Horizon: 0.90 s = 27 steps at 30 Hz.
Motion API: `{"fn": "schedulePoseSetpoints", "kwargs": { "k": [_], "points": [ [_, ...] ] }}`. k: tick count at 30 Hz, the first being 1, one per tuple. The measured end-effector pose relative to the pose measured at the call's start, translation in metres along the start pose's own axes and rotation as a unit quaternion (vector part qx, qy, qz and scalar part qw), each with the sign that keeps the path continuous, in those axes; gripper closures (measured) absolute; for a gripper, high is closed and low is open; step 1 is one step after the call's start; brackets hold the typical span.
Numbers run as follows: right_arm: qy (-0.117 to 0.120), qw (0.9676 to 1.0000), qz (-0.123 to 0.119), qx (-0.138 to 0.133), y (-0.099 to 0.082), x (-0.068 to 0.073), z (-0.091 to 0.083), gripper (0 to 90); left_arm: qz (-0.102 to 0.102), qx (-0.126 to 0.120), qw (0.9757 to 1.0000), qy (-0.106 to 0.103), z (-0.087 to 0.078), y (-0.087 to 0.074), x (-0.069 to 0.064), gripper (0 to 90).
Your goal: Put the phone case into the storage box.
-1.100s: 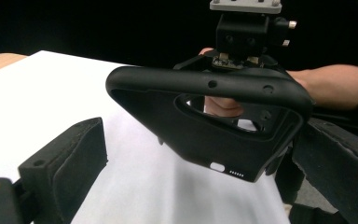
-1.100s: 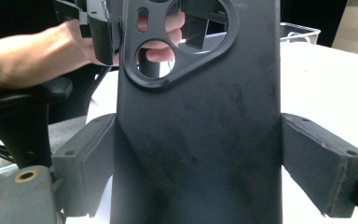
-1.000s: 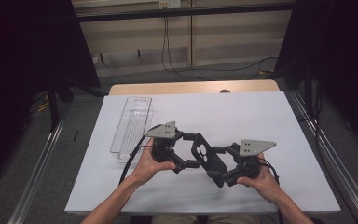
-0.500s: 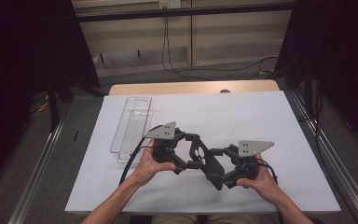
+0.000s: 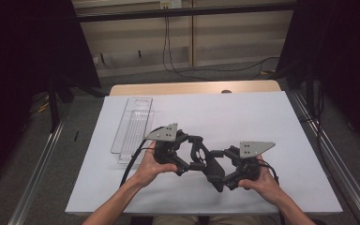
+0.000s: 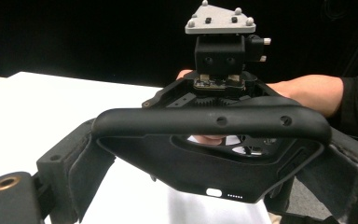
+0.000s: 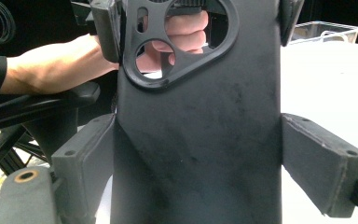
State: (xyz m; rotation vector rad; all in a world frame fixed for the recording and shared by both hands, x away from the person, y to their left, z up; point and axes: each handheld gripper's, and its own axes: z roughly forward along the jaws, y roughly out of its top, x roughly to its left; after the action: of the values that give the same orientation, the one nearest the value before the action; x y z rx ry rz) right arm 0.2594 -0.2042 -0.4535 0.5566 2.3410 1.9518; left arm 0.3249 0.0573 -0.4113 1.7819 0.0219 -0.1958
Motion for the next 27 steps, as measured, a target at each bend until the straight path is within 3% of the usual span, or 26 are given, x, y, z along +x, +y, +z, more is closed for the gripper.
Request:
{"fn": "schedulePoseSetpoints", "kwargs": {
  "k": [2,22,24,27],
  "points": [
    [-0.001,1.0000,0.000,0.001,-0.0006,-0.0002,0.0003,13.8,-0.004,-0.010,0.9999,0.000,0.0016,-0.0011,-0.0004,9.5],
    [-0.014,0.9998,-0.012,0.007,-0.0018,0.0002,0.0038,12.9,-0.006,0.007,0.9998,0.017,0.0035,0.0015,-0.0040,13.0],
    [-0.013,0.9999,-0.008,0.006,-0.0016,0.0009,0.0043,9.1,-0.003,0.021,0.9995,0.024,0.0024,0.0014,-0.0039,13.4],
    [-0.021,0.9998,-0.002,0.006,-0.0022,0.0010,0.0042,5.2,-0.009,0.017,0.9993,0.031,0.0014,0.0013,-0.0036,13.7]
  ]
}}
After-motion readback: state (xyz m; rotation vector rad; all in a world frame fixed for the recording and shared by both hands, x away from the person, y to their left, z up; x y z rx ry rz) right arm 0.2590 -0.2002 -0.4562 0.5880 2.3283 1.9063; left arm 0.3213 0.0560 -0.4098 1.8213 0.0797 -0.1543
